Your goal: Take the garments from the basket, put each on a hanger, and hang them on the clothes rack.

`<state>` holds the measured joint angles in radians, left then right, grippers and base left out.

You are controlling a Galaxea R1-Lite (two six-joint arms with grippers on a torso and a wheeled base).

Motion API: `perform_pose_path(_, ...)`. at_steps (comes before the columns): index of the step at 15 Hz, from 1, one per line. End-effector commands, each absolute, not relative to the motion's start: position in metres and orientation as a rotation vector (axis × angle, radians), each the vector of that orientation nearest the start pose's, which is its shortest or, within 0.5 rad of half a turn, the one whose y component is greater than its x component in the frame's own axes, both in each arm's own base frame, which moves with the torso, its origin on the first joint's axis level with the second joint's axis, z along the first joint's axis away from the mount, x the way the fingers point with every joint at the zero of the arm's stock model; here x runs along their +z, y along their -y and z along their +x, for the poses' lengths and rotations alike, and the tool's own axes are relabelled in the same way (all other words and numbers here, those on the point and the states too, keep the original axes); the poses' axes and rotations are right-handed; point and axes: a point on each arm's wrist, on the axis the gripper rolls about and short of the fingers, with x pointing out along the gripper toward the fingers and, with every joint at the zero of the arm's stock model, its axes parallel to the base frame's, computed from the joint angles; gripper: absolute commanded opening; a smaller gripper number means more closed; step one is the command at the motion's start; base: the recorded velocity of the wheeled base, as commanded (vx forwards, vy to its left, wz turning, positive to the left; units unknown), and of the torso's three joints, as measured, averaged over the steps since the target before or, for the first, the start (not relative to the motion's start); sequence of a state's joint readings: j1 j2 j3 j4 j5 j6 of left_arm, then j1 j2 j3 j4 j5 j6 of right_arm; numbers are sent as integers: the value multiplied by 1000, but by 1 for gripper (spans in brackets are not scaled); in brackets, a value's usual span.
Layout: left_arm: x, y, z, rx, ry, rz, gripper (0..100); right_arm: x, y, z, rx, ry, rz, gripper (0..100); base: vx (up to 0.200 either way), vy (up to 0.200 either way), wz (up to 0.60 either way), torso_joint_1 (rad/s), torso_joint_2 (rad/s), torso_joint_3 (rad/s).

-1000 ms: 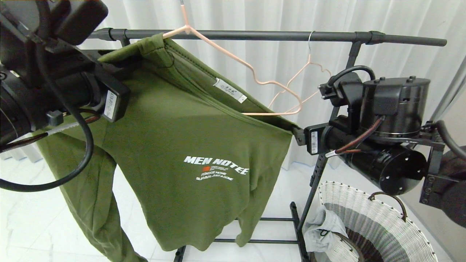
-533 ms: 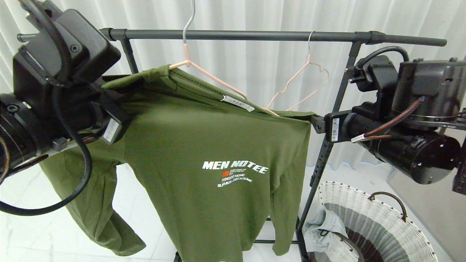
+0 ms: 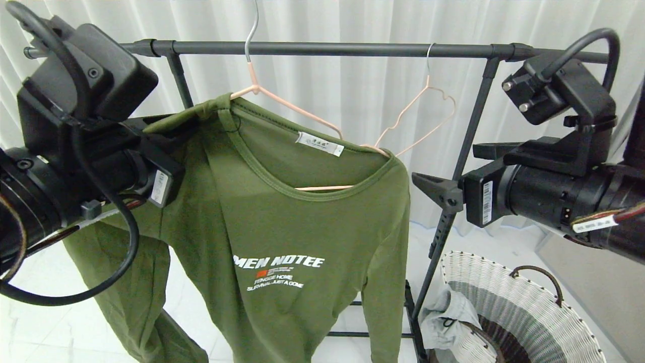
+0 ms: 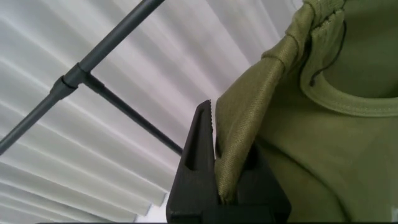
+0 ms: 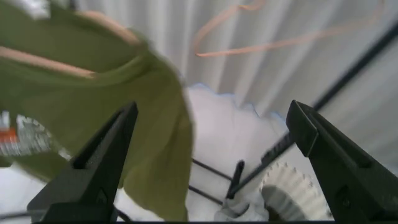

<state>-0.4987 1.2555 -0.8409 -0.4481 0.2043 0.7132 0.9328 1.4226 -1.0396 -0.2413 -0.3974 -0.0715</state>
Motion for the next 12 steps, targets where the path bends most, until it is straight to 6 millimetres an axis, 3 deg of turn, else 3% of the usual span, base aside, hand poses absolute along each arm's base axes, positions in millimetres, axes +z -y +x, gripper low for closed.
perform_pose_path(1,284,91,175,-287,143,694,0,295,-189,149,579,-65,-155,100,0,0,0,0,0,0)
perform_pose_path(5,284,92,171,-367,188,689,0,307,-194,153,719,-84,-184,100,0,0,0,0,0,0)
perform_pose_path(12,284,95,170,-424,208,687,0,313,-244,198,812,-68,-270,100,0,0,0,0,0,0)
